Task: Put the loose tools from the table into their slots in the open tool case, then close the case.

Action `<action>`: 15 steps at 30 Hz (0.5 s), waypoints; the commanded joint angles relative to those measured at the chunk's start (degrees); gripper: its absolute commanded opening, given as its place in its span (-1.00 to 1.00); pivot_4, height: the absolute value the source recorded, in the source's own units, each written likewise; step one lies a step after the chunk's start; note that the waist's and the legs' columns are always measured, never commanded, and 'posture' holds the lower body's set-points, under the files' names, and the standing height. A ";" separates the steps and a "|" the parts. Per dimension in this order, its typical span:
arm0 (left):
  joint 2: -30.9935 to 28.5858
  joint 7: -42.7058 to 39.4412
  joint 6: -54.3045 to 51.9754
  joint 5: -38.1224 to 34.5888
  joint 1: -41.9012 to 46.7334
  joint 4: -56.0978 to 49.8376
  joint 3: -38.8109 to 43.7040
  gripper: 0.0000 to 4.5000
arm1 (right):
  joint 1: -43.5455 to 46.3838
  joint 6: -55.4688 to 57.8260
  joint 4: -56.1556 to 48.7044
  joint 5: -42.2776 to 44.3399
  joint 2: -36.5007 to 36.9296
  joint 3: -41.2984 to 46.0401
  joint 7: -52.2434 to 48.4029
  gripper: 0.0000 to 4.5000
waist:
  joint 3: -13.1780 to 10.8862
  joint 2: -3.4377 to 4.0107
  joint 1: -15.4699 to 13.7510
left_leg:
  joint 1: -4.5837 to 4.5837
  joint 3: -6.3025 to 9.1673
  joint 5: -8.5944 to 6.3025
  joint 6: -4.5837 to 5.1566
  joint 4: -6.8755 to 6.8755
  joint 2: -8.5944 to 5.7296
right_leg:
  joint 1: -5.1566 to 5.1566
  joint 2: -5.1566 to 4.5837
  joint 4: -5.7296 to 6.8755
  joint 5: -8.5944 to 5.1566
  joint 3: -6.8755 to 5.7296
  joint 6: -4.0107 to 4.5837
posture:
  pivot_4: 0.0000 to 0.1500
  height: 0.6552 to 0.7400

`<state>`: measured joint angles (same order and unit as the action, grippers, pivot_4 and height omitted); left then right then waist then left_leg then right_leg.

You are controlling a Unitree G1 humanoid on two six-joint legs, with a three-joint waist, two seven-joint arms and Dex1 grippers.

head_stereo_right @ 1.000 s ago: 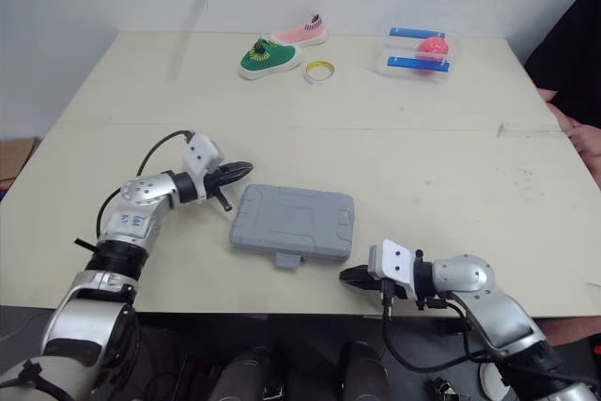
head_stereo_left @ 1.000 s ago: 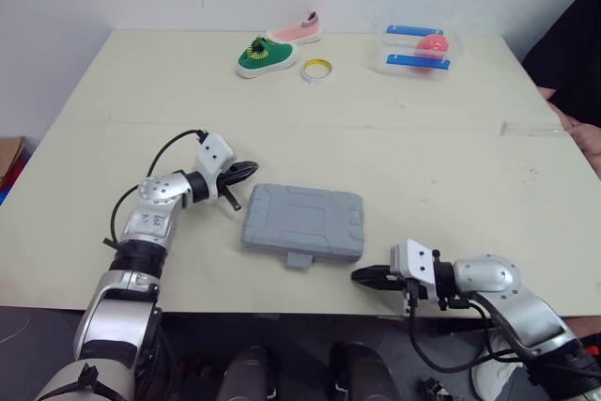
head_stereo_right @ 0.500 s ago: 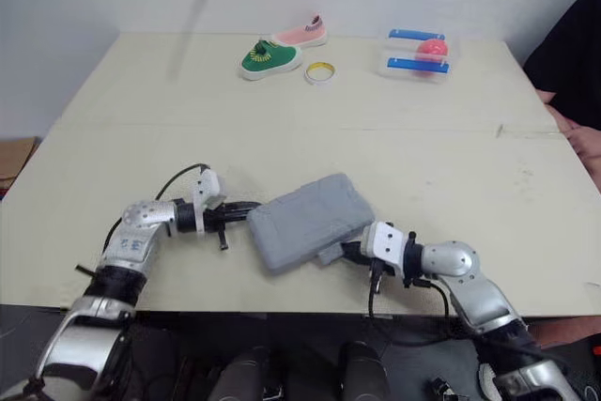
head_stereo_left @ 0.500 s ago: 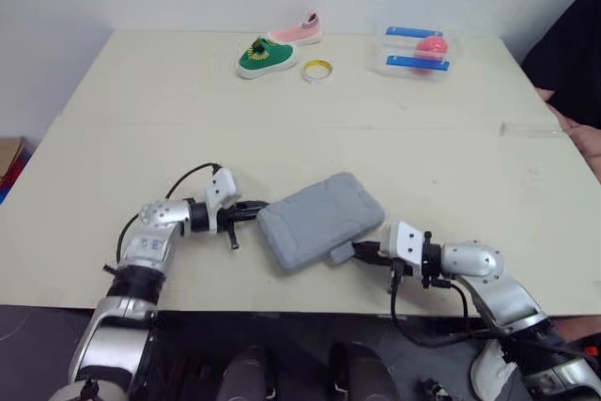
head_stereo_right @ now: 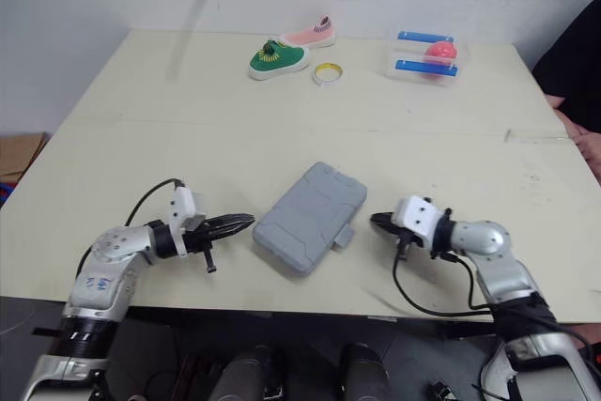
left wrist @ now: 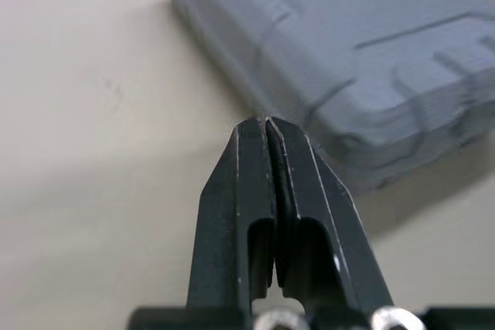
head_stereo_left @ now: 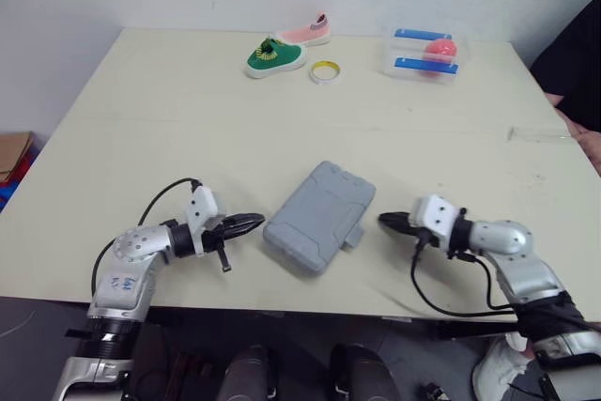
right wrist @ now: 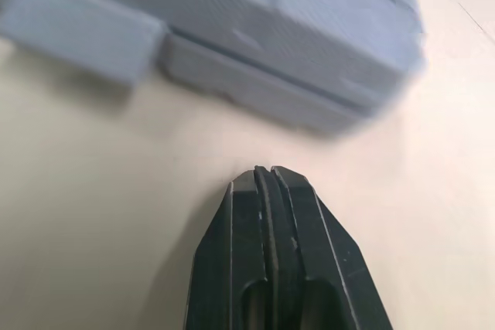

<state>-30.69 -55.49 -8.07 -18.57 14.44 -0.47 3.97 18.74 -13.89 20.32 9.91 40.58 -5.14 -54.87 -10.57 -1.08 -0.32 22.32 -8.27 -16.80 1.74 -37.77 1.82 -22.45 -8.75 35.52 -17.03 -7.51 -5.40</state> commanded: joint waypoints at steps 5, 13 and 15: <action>-0.81 -2.12 -5.81 -5.55 7.28 -9.37 -3.05 -0.98 | -6.72 2.49 -6.93 2.67 2.05 3.76 -2.52 -1.00 | -0.02 0.04 0.16 | 0.01 -0.01 0.02 -0.04 0.02 0.05 | 0.00 0.10 0.01 0.00 -0.02 0.00 | 1.00 1.00; 9.23 -3.76 0.07 7.30 26.06 8.56 -19.61 -0.98 | -10.59 5.74 -16.22 3.38 -1.47 1.93 -2.31 -1.00 | -0.05 0.08 0.39 | 0.01 -0.19 0.17 0.16 0.03 0.00 | -0.09 0.45 0.03 0.01 -0.18 -0.01 | 1.00 1.00; 10.94 -2.73 1.08 9.52 27.32 12.26 -21.12 -0.98 | -10.77 6.07 -17.50 2.85 -2.42 1.21 -1.47 -1.00 | -0.05 0.08 0.69 | 0.00 -0.24 0.16 0.19 0.03 0.04 | -0.10 0.43 0.01 0.01 -0.21 -0.02 | 1.00 1.00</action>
<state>-20.82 -59.47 -8.68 -11.72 40.64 8.46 -15.69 8.25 -8.37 5.66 12.98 39.18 -3.45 -56.88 -10.62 -1.00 0.37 22.32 -8.51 -16.64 1.93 -37.73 1.88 -22.56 -8.32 35.52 -17.02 -7.73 -5.43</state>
